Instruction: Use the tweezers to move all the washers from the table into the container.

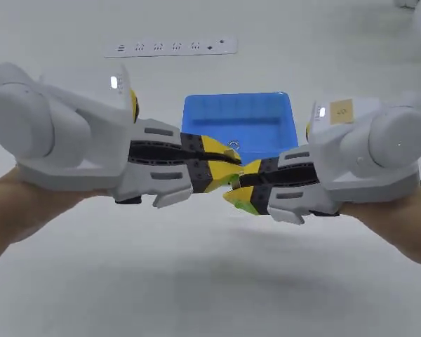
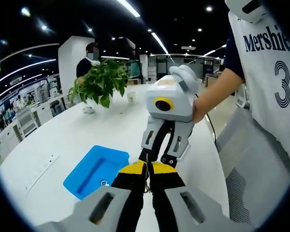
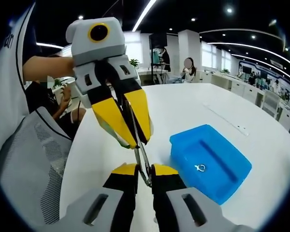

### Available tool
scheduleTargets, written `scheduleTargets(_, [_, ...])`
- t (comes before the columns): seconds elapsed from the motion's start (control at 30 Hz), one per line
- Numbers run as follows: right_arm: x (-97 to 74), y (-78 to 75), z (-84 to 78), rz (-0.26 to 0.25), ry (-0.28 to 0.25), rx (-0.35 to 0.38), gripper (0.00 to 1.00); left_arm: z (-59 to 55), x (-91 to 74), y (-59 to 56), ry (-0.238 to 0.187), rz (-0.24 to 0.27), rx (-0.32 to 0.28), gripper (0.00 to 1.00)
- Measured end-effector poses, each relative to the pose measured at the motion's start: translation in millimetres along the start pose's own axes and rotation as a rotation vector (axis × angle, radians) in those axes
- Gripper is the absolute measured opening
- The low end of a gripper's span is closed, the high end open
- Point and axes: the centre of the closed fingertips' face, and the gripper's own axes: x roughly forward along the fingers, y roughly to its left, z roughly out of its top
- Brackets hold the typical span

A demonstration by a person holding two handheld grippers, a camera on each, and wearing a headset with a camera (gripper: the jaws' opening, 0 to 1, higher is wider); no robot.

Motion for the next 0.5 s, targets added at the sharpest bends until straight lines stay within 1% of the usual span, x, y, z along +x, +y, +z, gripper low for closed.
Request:
scheduleTargets(0.07, [-1.1, -1.3, 4.0, -0.008, -0.007, -0.008, 0.12, 3.5, -1.6, 1.6, -0.003, 0.005, 0.003, 0.07])
scheduleTargets(0.17, [-3.8, -5.5, 13.4, -0.026, -0.028, -0.016, 0.11, 12.3, -4.0, 4.6, -0.016, 0.008, 0.014, 0.06])
scheduleTargets(0.3, [-6.5, -11.6, 25.2, -0.04, -0.048, -0.029, 0.12, 21.9, -8.1, 12.0, -0.025, 0.016, 0.04, 0.06])
scheduleTargets(0.5, [-6.3, -22.6, 33.9, -0.059, -0.058, -0.051, 0.12, 27.5, -8.7, 21.6, -0.036, 0.02, 0.053, 0.06])
